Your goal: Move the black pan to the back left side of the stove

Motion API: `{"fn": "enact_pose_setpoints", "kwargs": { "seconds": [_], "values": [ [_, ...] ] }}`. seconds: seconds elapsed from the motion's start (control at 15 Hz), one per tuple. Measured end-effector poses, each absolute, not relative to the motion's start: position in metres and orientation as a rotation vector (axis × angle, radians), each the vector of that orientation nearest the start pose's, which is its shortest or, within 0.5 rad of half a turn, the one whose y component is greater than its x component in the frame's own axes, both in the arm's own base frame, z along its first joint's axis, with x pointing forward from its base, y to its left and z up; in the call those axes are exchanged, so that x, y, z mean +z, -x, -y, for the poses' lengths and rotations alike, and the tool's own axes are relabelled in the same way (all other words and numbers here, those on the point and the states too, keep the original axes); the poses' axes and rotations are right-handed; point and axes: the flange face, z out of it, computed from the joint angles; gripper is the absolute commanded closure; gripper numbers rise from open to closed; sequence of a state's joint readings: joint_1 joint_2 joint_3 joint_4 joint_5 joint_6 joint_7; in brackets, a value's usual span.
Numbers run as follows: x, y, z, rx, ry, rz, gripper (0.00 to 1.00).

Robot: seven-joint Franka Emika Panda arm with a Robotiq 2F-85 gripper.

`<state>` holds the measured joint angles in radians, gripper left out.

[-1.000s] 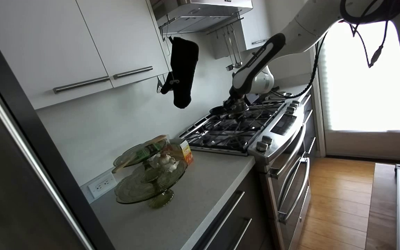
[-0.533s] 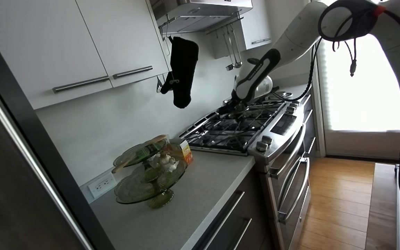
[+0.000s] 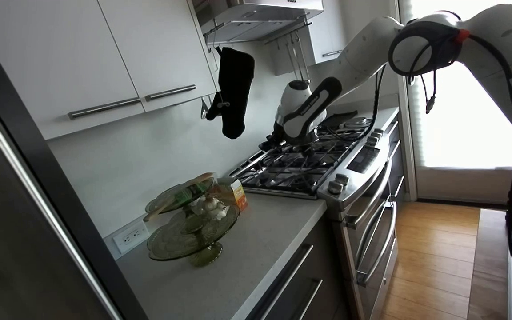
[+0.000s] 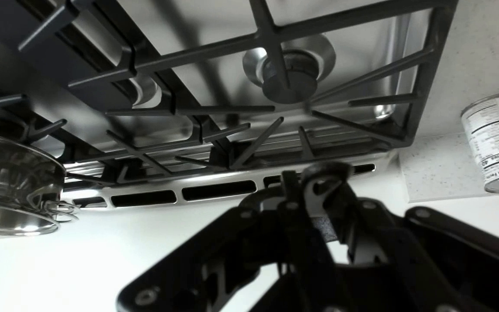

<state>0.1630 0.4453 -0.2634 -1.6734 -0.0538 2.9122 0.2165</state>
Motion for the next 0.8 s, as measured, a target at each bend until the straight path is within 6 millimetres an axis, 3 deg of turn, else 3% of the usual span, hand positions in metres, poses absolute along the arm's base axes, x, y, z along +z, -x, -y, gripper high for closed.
{"fn": "enact_pose_setpoints", "kwargs": {
  "seconds": [0.2, 0.27, 0.53, 0.8],
  "values": [
    [0.447, -0.719, 0.045, -1.276, 2.954, -0.304, 0.80],
    [0.448, -0.719, 0.046, -1.278, 2.955, -0.307, 0.95],
    [0.444, -0.720, 0.043, -1.264, 2.956, -0.304, 0.95],
    [0.420, -0.730, 0.026, -1.221, 2.961, -0.291, 0.95]
  ]
}}
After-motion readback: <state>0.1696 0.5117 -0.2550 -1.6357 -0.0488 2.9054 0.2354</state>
